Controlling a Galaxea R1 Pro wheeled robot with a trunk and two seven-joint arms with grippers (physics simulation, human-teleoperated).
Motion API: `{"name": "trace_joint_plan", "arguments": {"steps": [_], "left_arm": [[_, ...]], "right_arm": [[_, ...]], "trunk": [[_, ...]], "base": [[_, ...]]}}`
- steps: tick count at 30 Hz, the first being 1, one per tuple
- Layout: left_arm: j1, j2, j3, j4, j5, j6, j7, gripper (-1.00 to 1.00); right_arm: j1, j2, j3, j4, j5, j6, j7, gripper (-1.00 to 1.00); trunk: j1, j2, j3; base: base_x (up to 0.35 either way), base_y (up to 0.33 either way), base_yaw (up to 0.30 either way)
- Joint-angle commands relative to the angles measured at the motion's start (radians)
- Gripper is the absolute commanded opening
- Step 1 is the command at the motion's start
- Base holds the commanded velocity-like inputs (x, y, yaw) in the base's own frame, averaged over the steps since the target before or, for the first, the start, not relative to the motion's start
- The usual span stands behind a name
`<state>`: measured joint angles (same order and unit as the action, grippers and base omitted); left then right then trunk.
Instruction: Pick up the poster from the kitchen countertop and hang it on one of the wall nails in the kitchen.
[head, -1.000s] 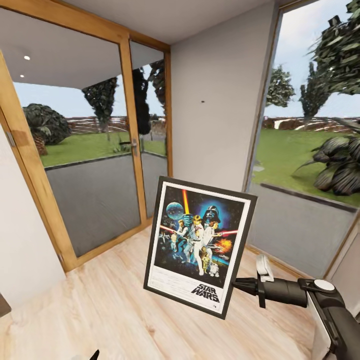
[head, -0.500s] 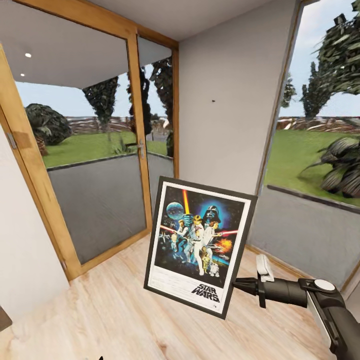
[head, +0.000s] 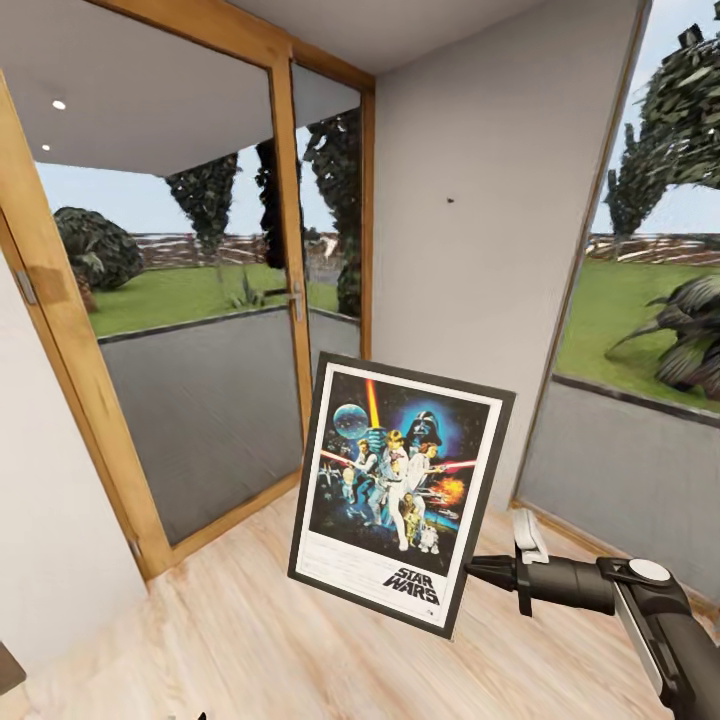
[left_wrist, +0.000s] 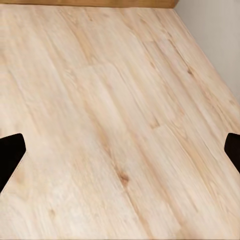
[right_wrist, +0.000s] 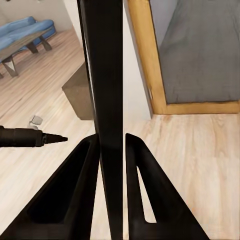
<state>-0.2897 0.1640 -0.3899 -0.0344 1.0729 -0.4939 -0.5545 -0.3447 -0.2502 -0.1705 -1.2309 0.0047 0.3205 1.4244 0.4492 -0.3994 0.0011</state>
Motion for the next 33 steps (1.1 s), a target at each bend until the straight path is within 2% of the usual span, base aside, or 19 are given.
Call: {"name": "trace_joint_plan", "arguments": {"steps": [1,33], "left_arm": [[0.0,0.0,-0.009,0.001,0.01,-0.002,-0.004,1.0],[0.0,0.0,-0.009,0.0,0.01,-0.002,-0.004,1.0]], "right_arm": [[0.0,0.0,-0.001,-0.001,0.0,0.014,0.007,-1.0],[0.0,0.0,-0.001,0.001,0.0,0.016,0.007,-1.0]], "trunk": [[0.001,-0.001,0.0],[0.001,-0.001,0.025]], "base": [[0.247,0.271,-0.05],[0.247,0.272,-0.253]]}}
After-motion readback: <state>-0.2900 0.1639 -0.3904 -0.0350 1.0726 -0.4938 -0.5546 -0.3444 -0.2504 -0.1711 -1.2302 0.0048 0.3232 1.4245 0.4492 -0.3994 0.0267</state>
